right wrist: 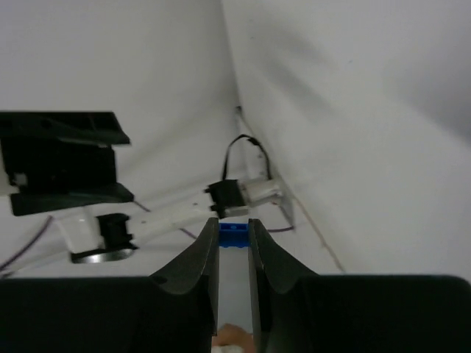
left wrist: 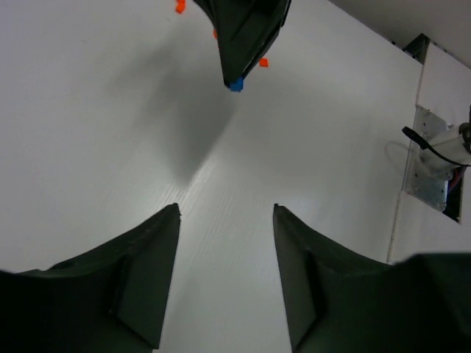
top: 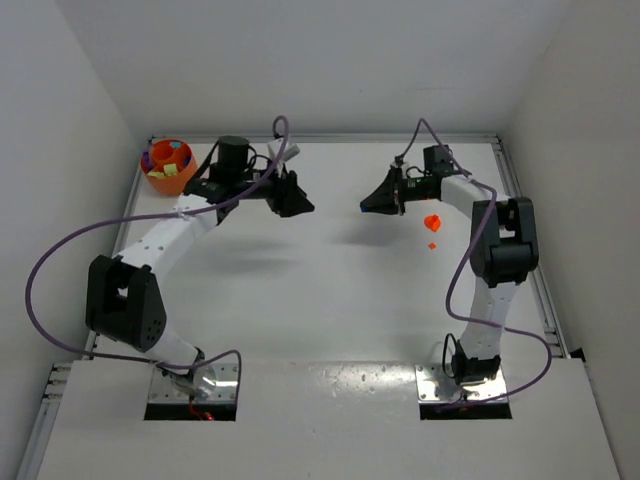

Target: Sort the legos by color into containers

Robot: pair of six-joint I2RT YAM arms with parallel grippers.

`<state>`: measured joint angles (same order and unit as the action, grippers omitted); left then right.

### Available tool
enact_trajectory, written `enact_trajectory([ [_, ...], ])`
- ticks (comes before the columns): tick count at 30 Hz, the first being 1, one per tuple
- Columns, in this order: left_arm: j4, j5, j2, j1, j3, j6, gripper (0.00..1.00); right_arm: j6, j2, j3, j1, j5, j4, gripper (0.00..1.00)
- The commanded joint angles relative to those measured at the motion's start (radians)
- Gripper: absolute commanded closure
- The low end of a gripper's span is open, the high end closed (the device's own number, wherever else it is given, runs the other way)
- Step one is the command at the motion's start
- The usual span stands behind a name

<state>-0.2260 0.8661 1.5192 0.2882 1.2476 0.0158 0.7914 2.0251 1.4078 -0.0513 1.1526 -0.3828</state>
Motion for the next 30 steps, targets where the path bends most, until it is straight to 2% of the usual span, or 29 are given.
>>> enact_trajectory([
  [1,0.048,-0.071,0.055,0.077,0.042,-0.008,0.46,0.348,-0.048,-0.064,-0.033,0.166,0.369,0.93],
  [6,0.057,-0.111,0.146,0.137,0.062,-0.065,0.49,0.630,-0.057,-0.171,-0.067,0.187,0.648,0.93],
  [14,0.120,-0.091,0.222,0.137,0.093,-0.183,0.46,0.694,-0.048,-0.219,-0.085,0.177,0.648,0.93],
  [22,0.172,-0.009,0.282,0.146,0.153,-0.307,0.44,0.727,-0.029,-0.256,-0.105,0.177,0.668,0.94],
  [30,0.191,0.039,0.312,0.176,0.151,-0.316,0.43,0.758,-0.011,-0.265,-0.114,0.177,0.679,0.94],
])
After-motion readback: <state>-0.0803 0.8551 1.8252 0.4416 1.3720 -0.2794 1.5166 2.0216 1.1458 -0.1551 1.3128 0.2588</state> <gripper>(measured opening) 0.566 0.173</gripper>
